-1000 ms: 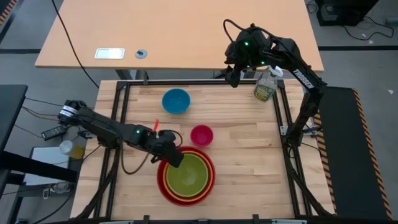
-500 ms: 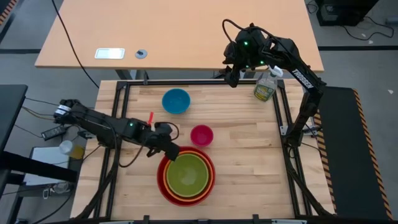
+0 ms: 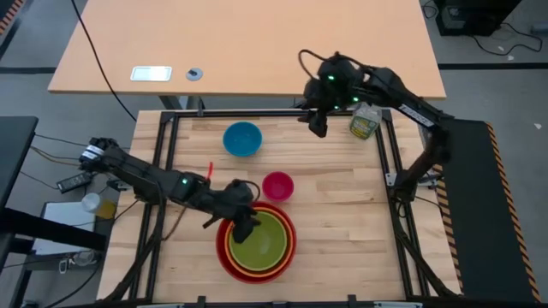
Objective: Nest bowls inside each other
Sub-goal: Stack the blue bowl on the green bowl
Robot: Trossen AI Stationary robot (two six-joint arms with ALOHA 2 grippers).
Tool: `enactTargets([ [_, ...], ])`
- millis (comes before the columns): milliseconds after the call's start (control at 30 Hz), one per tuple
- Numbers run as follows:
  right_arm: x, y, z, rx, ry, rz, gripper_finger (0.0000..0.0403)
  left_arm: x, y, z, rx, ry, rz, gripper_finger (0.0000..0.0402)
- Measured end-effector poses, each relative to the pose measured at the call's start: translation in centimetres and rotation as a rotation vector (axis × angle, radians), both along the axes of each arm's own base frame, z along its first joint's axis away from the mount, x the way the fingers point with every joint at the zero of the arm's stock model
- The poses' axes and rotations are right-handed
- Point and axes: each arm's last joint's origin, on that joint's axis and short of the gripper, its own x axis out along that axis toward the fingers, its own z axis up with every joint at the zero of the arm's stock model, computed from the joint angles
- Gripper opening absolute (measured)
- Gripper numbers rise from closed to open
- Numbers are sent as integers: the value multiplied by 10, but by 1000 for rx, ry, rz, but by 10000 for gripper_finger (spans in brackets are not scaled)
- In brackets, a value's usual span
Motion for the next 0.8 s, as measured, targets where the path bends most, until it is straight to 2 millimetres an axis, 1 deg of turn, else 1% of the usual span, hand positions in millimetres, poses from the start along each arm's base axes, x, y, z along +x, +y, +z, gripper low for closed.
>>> enactTargets([
  [67,-10,3,-6,-18,-57,-11,200,2,-3,-6,4,22,5,194],
  [200,-28,21,-24,6,-156,-29,192,2,-2,-6,18,12,69,194],
  [300,-35,33,-38,55,-211,-66,188,-3,9,-4,59,25,171,194],
  [400,-38,40,-53,111,-212,-123,186,-9,26,-2,87,71,231,194],
  [533,-34,49,-73,144,-162,-148,185,-19,55,0,143,160,295,194],
  [633,-25,55,-86,167,-134,-160,185,-27,76,2,255,225,260,194],
  [733,-14,58,-93,210,-140,-183,185,-32,97,-1,353,321,235,194],
  [800,-7,58,-98,240,-135,-211,185,-33,115,-9,341,363,253,193],
])
